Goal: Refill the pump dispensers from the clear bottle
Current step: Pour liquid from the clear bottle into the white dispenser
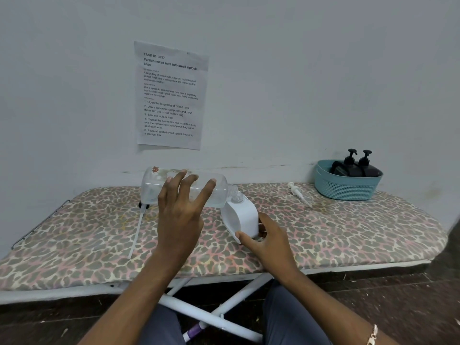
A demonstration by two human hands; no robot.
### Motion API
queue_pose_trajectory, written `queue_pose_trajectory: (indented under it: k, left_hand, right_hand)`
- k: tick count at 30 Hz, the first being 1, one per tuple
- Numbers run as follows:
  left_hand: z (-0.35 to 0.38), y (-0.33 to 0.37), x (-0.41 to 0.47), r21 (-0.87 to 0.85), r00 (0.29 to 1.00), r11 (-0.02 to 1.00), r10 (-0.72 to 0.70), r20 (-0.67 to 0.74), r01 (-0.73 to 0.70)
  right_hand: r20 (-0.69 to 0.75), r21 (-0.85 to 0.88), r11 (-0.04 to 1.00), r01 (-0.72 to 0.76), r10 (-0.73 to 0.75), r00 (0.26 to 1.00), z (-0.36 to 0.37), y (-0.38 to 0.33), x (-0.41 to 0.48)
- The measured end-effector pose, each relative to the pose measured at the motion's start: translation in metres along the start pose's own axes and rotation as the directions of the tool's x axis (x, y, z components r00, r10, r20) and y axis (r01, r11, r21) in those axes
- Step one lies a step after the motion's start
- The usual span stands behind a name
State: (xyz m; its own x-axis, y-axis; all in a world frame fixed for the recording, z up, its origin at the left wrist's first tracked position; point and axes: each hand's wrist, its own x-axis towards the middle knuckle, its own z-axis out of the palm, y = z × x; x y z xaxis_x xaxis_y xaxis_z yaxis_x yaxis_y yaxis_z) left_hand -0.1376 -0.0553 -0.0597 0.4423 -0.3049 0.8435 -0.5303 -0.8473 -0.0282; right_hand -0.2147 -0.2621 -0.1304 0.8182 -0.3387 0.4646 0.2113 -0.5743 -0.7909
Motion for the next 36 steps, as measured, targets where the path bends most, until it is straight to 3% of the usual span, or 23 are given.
queue_pose_trajectory:
  k: [36]
  left_hand:
    - [0.0005, -0.0002, 0.0009, -0.001, 1.0, 1.0, 0.005, -0.008, -0.005]
  right_hand:
    - [0.0, 0.019, 1.0, 0.001, -0.001, 1.0, -0.0006, -0.0033, -0.001]
